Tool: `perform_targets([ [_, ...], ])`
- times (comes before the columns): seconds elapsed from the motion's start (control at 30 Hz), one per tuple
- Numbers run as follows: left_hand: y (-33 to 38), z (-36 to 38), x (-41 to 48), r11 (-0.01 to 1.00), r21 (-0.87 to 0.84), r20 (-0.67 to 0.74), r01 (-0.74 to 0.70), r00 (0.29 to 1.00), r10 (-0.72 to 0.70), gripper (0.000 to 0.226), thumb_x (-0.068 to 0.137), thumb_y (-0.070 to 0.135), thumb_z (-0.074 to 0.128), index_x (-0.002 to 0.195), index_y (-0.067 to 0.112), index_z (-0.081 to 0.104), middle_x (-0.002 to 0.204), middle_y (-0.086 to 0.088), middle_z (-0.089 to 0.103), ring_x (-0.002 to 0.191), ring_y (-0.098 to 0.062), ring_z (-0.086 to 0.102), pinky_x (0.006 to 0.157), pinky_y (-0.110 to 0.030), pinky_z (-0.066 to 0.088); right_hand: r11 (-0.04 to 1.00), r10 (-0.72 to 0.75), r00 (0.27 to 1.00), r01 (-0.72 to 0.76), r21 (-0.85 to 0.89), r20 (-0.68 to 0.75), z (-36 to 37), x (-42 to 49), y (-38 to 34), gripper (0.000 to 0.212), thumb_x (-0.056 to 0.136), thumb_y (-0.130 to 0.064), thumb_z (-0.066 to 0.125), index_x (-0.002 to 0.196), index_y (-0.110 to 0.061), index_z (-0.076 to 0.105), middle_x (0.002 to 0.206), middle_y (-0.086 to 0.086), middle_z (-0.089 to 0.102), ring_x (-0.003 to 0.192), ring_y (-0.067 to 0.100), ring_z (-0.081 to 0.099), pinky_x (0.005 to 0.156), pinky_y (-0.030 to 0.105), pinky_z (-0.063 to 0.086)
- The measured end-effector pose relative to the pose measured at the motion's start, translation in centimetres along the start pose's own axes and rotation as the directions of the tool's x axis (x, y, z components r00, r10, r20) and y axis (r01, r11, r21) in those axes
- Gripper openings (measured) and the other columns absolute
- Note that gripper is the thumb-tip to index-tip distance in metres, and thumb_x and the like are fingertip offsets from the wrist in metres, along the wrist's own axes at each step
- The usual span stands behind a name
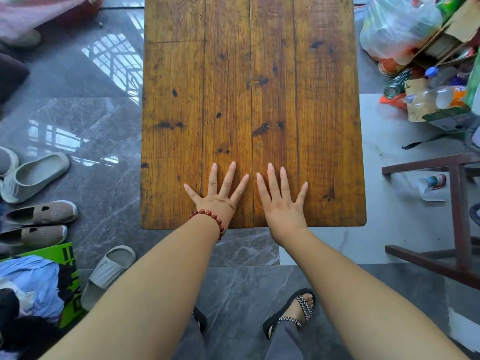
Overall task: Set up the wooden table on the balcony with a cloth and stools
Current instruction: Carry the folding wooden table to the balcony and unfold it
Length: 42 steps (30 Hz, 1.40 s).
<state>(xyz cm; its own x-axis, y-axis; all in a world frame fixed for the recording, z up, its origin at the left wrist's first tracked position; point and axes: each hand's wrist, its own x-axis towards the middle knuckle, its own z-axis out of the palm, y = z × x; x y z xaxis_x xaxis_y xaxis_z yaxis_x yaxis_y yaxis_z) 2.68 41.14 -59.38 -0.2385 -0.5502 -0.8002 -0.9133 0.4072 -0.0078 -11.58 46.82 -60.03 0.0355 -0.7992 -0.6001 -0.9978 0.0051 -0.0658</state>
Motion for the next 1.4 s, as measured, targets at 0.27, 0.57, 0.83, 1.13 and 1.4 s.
perform_targets([
  [0.27, -0.1, 0.2, 0.1, 1.0, 0.03, -0.004, 0.007, 1.0, -0.007, 0.135, 0.075, -0.009, 0.064, 0.103, 0.039, -0.059, 0.12, 0.0, -0.066, 0.125, -0.039, -0.047, 0.091, -0.082, 0.002, 1.0, -0.009, 1.0, 0.009, -0.019, 0.009, 0.0, 0.2, 0.0, 0.109, 0.084, 0.0, 0.057, 0.139, -0.016, -0.036, 0.147, 0.012, -0.041, 0.138, 0.034, -0.033, 0.104, 0.072, -0.004],
  [0.57, -0.2, 2.1, -1.2, 0.997, 0.072, -0.151, -0.005, 0.988, 0.016, 0.134, 0.077, 0.003, 0.068, 0.111, 0.035, -0.058, 0.129, -0.001, -0.061, 0.132, -0.038, -0.038, 0.094, -0.08, 0.011, 0.996, 0.021, 1.0, -0.022, -0.092, -0.018, 0.6, -1.1, -0.5, 0.11, 0.083, -0.006, 0.06, 0.142, -0.016, -0.031, 0.15, 0.011, -0.037, 0.141, 0.033, -0.028, 0.109, 0.069, 0.005],
  [0.83, -0.2, 3.3, -1.8, 0.995, 0.092, -0.226, -0.026, 0.973, 0.046, 0.127, 0.075, 0.019, 0.069, 0.13, 0.034, -0.044, 0.14, 0.0, -0.05, 0.135, -0.035, -0.036, 0.096, -0.078, 0.011, 0.991, 0.017, 0.994, -0.03, -0.128, -0.105, 2.2, -1.7, -0.9, 0.096, 0.09, -0.005, 0.052, 0.145, -0.013, -0.026, 0.152, 0.015, -0.031, 0.142, 0.038, -0.023, 0.106, 0.071, 0.006],
  [1.13, 0.1, 2.9, -1.3, 0.994, 0.113, -0.214, 0.001, 0.977, 0.023, 0.13, 0.074, 0.024, 0.072, 0.128, 0.036, -0.045, 0.139, 0.001, -0.051, 0.135, -0.035, -0.036, 0.097, -0.078, 0.011, 0.991, 0.008, 0.997, -0.017, -0.129, -0.07, 1.7, -1.7, -0.2, 0.102, 0.086, -0.004, 0.056, 0.145, -0.016, -0.026, 0.151, 0.012, -0.034, 0.142, 0.035, -0.024, 0.109, 0.067, 0.007],
  [1.4, 1.0, 0.1, -3.1, 0.992, 0.118, -0.157, -0.048, 0.985, 0.067, 0.121, 0.073, 0.05, 0.073, 0.145, 0.031, -0.023, 0.153, -0.004, -0.029, 0.143, -0.037, -0.016, 0.105, -0.071, 0.015, 0.997, -0.055, 0.998, 0.054, 0.062, 0.012, -0.2, -3.8, -0.6, 0.097, 0.085, -0.005, 0.062, 0.151, -0.019, -0.007, 0.157, 0.0, -0.02, 0.146, 0.03, -0.009, 0.116, 0.051, 0.02],
])
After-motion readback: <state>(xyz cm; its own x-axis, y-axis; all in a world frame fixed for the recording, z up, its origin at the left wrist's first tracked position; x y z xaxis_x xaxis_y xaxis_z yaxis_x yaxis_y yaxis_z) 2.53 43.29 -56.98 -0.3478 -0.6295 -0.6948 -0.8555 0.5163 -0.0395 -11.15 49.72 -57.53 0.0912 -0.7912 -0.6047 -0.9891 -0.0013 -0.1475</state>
